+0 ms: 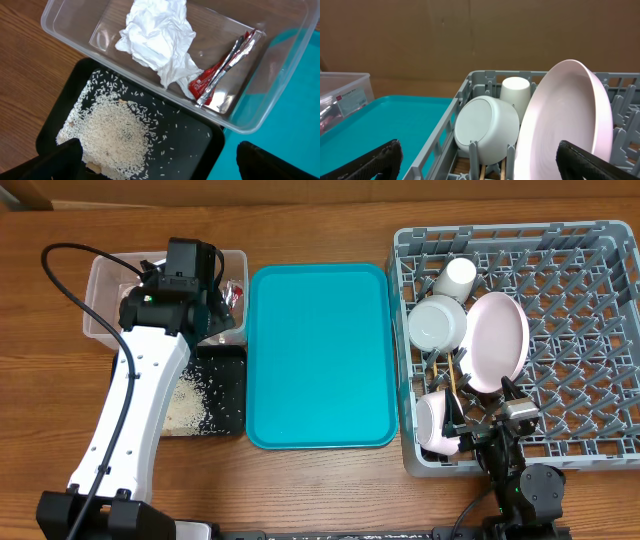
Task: Sort waste into correct bins and load items into the dishwasher
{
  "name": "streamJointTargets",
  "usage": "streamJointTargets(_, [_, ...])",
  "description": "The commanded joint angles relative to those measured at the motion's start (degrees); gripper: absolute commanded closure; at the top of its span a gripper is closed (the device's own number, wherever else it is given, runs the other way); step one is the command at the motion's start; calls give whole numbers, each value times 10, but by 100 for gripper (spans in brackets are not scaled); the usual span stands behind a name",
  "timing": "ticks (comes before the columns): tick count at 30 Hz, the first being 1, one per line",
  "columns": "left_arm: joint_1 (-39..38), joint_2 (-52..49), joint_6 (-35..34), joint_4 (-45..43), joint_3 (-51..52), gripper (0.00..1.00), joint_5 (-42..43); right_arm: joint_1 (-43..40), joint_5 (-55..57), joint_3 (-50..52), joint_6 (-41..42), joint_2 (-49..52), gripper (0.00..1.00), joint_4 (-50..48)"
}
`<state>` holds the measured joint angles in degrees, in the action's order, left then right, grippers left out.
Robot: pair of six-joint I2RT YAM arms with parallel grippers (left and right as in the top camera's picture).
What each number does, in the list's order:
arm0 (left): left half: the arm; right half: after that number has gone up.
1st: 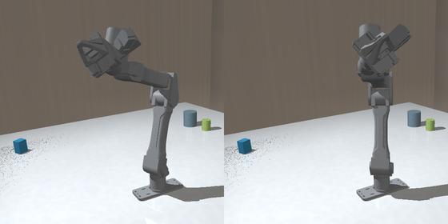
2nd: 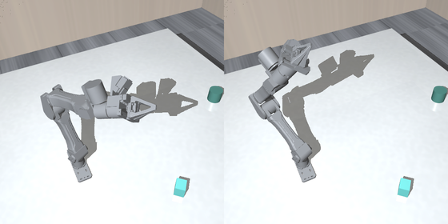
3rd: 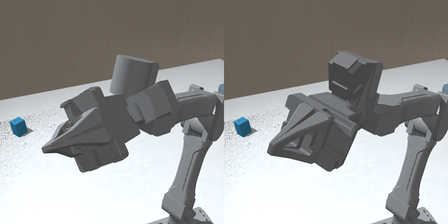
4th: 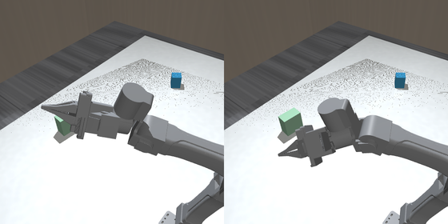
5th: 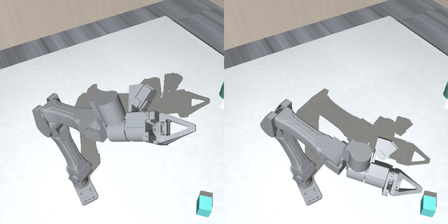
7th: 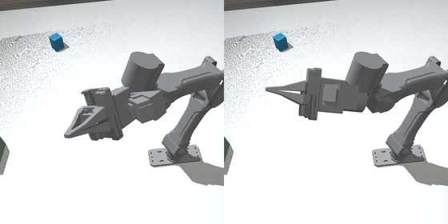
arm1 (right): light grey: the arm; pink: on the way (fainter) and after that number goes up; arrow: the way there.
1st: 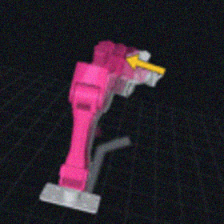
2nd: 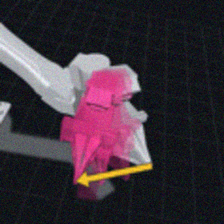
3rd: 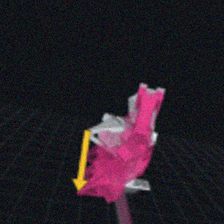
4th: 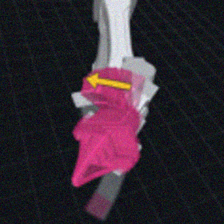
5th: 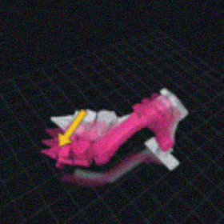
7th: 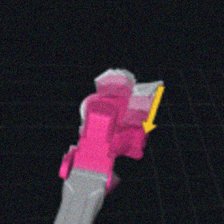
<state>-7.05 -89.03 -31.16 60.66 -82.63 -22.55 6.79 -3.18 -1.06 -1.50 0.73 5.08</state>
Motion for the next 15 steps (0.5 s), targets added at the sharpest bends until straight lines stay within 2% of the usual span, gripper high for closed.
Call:
streamJointTargets(1, [-3,57,7,0,-5,0,-2,-1,-3,6,-2,-6,0,-5])
streamJointTargets(15, [-3,296,7,0,-5,0,-3,-1,-3,6,-2,-6,0,-5])
